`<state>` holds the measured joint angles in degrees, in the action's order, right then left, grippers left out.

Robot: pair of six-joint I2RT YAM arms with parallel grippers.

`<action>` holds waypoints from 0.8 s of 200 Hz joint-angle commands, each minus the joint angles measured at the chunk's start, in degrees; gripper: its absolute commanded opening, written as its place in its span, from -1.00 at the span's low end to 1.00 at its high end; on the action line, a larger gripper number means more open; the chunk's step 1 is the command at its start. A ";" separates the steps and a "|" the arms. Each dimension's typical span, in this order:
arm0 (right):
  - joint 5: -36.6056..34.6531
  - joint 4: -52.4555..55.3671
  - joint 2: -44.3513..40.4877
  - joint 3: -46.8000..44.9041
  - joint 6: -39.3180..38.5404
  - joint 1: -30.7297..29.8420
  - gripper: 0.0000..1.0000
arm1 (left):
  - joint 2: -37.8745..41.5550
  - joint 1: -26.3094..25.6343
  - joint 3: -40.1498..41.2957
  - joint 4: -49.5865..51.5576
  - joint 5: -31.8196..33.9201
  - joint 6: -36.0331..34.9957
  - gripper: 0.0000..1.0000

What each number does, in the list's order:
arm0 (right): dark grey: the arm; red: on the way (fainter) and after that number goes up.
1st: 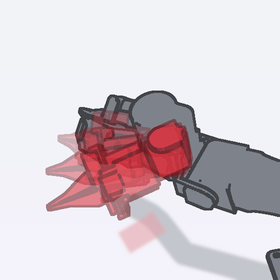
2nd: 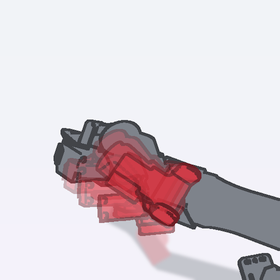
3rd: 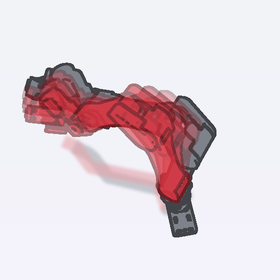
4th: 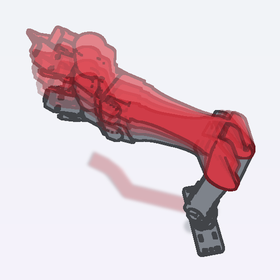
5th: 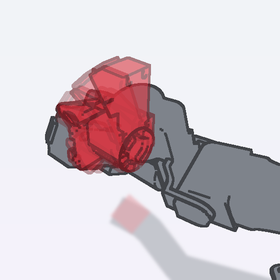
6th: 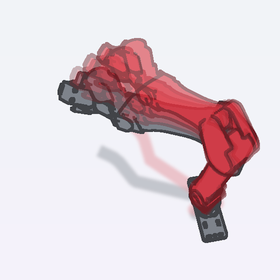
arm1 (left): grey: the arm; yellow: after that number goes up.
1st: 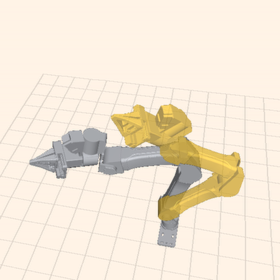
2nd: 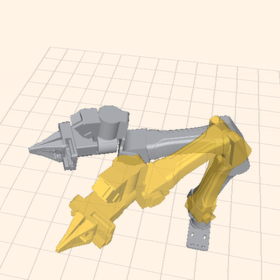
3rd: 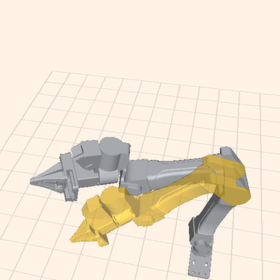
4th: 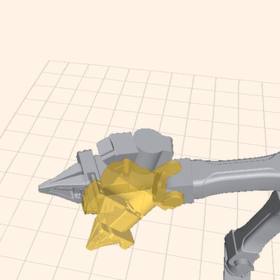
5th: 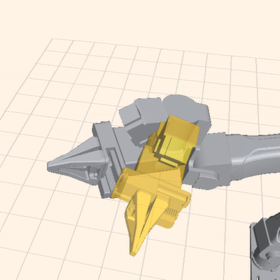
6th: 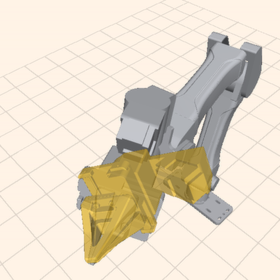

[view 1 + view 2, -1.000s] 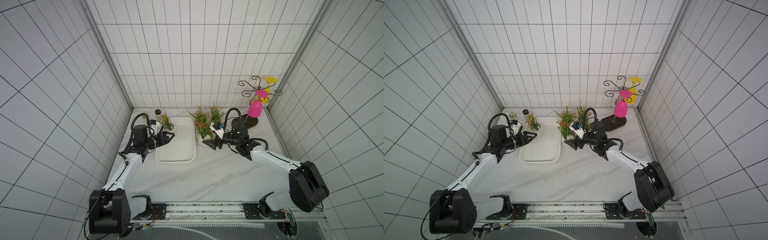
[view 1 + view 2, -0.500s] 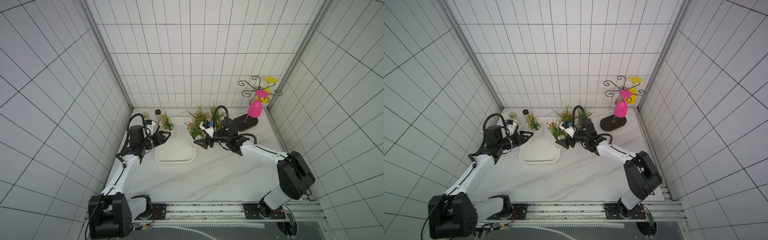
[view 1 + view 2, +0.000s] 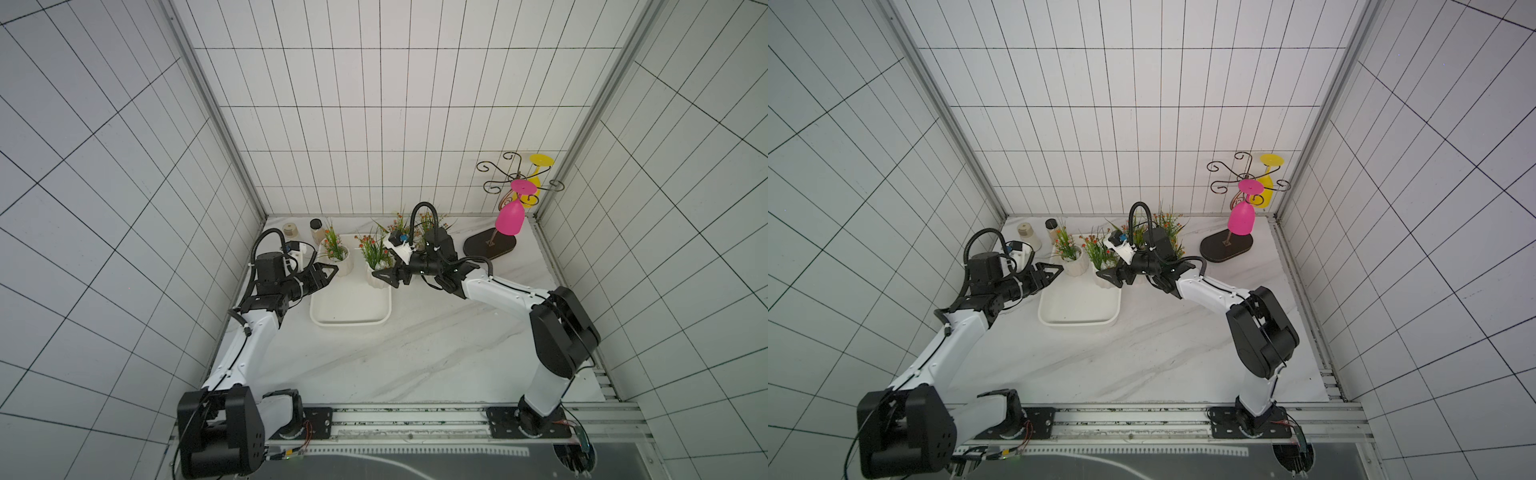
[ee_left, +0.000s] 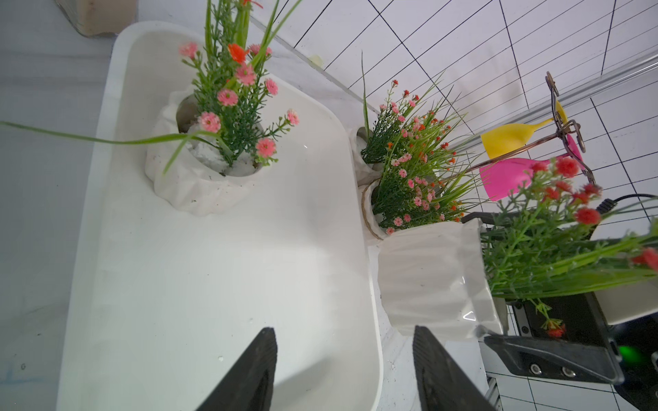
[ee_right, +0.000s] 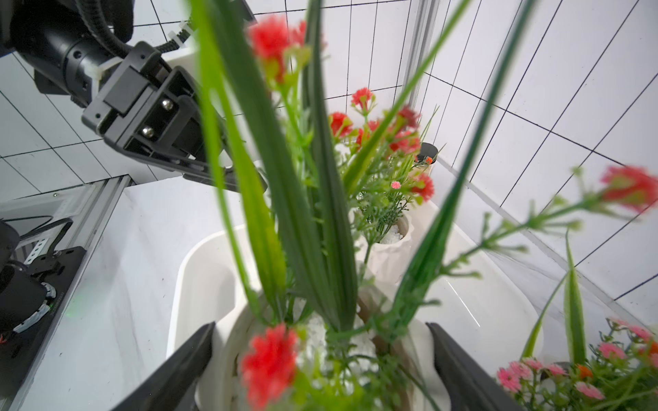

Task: Put the potted gypsophila into the storage box
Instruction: Place the baby's breath potted plant at the storage box.

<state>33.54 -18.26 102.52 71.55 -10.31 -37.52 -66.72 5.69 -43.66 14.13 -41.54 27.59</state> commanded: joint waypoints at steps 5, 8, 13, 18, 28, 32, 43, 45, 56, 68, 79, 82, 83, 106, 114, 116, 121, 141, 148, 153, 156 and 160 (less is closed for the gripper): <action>-1.66 -4.44 1.25 9.14 2.33 -0.54 0.53 | 0.64 0.28 0.84 -1.20 1.18 -0.30 0.21; -1.84 -4.49 1.43 9.40 2.45 -0.62 0.53 | 0.63 0.28 0.89 -1.22 1.27 -0.27 0.21; -2.05 -4.60 1.85 9.84 2.64 -0.55 0.53 | 0.62 0.28 1.03 -1.51 1.36 -0.14 0.21; -2.22 -4.72 2.18 10.28 2.94 -0.58 0.53 | 0.59 0.37 1.14 -1.81 1.35 0.01 0.21; -2.41 -4.89 3.07 11.23 3.27 -0.60 0.53 | 0.46 0.37 1.49 -2.43 1.41 0.26 0.21; -2.43 -4.86 3.37 11.58 3.42 -0.54 0.53 | 0.42 0.37 1.70 -2.62 1.38 0.41 0.21; -2.58 -4.88 4.18 12.63 3.62 -0.70 0.53 | 0.23 0.39 2.04 -3.28 1.33 0.69 0.21; -2.60 -4.90 4.33 12.82 3.62 -0.69 0.53 | 0.20 0.38 2.12 -3.35 1.30 0.70 0.21; -2.83 -4.85 5.07 13.64 3.67 -0.71 0.53 | 0.02 0.37 2.44 -3.98 1.03 0.71 0.21; -3.25 -4.86 5.91 14.54 3.88 -0.72 0.53 | -0.08 0.38 2.92 -4.59 0.37 0.46 0.21; -3.64 -4.87 6.57 15.25 4.05 -0.80 0.53 | 0.01 0.37 3.29 -4.81 0.40 0.21 0.21; -3.80 -4.86 6.75 15.50 4.06 -0.82 0.53 | 0.10 0.37 3.38 -4.82 0.40 0.06 0.21; -3.86 -4.90 6.83 15.57 4.06 -0.81 0.53 | 0.14 0.37 3.44 -4.91 0.49 0.08 0.21; -5.03 -4.78 8.49 17.03 4.05 -1.04 0.52 | 0.44 0.46 4.28 -5.58 0.71 -0.61 0.21; -5.31 -4.77 9.19 17.70 4.02 -1.15 0.52 | 0.58 0.54 4.59 -6.14 0.70 -0.63 0.21; -5.41 -4.77 9.41 17.80 4.01 -1.11 0.52 | 0.59 0.55 4.67 -6.20 0.70 -0.62 0.21; -5.57 -4.77 9.81 18.35 3.98 -1.15 0.52 | 0.67 0.63 4.86 -6.47 0.77 -0.62 0.21; -6.77 -4.77 11.71 20.42 3.89 -1.29 0.52 | 0.45 1.06 5.24 -6.99 0.97 -0.80 0.21; -7.43 -4.70 12.35 21.17 3.89 -1.33 0.52 | 0.47 1.20 5.38 -7.14 0.94 -0.90 0.21; -7.91 -4.60 12.76 21.67 3.86 -1.40 0.52 | 0.53 1.25 5.49 -7.24 0.93 -0.84 0.21; -8.34 -4.51 13.01 21.91 3.89 -1.48 0.51 | 0.47 1.33 5.51 -7.31 0.93 -0.87 0.21; -8.81 -4.28 13.34 22.47 3.89 -1.53 0.51 | 0.47 1.44 5.60 -7.36 0.90 -0.84 0.21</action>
<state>27.24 -18.85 114.67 85.14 -6.87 -38.33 -66.72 6.52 -38.89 9.50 -40.95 27.44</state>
